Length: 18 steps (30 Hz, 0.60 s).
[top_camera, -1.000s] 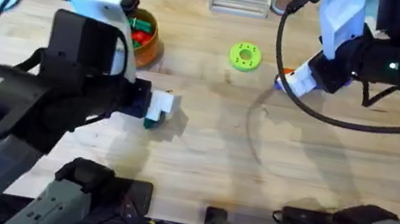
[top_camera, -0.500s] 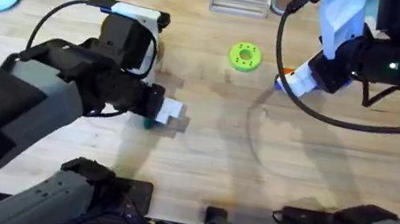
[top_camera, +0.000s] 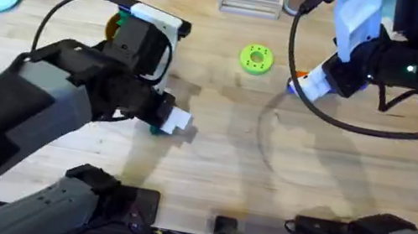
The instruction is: Pick up the gripper from the table and insert it into the empty holder that is missing its gripper. Then pick up a screw, insert it into the mounting hole, and use the screwdriver to tighten it. Finally, clean up the table by picking up the vegetable and placing it into the bucket.
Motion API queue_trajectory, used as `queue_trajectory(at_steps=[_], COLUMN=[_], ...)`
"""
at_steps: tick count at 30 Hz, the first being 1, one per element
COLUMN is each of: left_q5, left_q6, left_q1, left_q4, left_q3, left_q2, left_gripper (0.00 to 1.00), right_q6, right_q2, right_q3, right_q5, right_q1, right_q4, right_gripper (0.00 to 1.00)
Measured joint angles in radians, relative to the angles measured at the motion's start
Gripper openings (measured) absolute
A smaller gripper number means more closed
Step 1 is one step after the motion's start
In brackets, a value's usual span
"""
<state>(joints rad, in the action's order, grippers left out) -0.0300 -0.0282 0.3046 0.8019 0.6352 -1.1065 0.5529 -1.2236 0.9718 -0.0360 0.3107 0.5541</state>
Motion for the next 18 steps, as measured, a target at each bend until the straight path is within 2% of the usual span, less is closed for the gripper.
queue_trajectory(at_steps=[6, 14, 16, 18], left_q5=[-0.044, -0.065, -0.068, -0.07], left_q6=[0.014, 0.02, 0.021, 0.021], left_q1=[0.053, 0.056, 0.056, 0.056], left_q4=[0.029, 0.042, 0.045, 0.045], left_q3=[0.017, 0.06, 0.068, 0.072], left_q2=[-0.075, -0.181, -0.199, -0.21], left_gripper=[0.991, 0.991, 0.921, 0.679], right_q6=[0.0, 0.0, 0.0, 0.0], right_q2=[0.0, 0.0, 0.0, 0.0], right_q3=[0.0, 0.0, 0.0, 0.0], right_q5=[0.0, 0.0, 0.0, 0.0], right_q1=[0.0, 0.0, 0.0, 0.0], right_q4=[0.0, 0.0, 0.0, 0.0], right_gripper=[0.984, 0.984, 0.985, 0.985])
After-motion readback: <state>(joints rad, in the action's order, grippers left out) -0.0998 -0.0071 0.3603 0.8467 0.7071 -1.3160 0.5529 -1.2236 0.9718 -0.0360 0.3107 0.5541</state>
